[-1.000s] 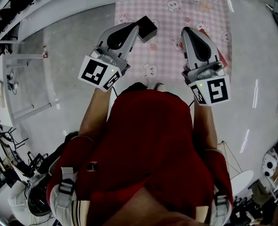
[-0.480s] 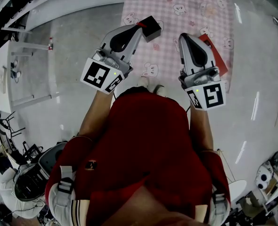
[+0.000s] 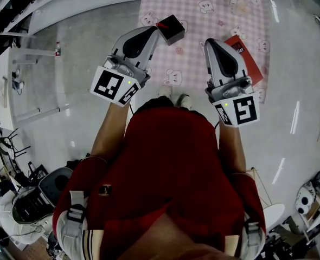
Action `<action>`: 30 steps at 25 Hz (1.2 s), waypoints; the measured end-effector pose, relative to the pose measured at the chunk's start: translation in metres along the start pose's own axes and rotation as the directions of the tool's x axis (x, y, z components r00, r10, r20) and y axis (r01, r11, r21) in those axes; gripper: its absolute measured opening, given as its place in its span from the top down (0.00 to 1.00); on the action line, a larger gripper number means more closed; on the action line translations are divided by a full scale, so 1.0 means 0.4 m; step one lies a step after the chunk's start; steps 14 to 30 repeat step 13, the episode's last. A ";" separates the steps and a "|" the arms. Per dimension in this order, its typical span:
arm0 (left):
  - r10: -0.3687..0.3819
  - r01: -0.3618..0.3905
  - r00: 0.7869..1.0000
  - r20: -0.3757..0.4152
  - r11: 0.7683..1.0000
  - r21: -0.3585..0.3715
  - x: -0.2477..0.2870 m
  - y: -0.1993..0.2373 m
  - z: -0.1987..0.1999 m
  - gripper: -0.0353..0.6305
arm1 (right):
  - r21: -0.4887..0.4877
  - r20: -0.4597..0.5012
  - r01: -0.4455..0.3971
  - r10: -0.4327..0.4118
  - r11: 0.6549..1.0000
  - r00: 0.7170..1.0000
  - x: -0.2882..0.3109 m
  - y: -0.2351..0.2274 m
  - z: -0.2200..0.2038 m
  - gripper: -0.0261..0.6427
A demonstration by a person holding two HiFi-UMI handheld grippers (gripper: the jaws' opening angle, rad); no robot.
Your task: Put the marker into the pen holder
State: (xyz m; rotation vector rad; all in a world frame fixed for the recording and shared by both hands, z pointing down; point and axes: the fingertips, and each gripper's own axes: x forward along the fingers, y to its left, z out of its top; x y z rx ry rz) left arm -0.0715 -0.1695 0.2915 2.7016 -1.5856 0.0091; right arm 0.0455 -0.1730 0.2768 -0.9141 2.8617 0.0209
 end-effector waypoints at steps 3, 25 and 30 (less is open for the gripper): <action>0.000 0.000 1.000 0.000 1.000 -0.006 -0.005 -0.007 -0.001 0.94 | -0.004 -0.007 0.003 -0.003 1.000 1.000 -0.013 0.002 0.004 0.96; -0.002 0.002 1.000 -0.015 1.000 -0.018 -0.023 0.032 -0.023 0.94 | -0.022 -0.034 -0.007 0.006 1.000 0.999 0.018 0.022 -0.008 0.96; -0.002 0.002 1.000 -0.015 1.000 -0.018 -0.023 0.032 -0.023 0.94 | -0.022 -0.034 -0.007 0.006 1.000 0.999 0.018 0.022 -0.008 0.96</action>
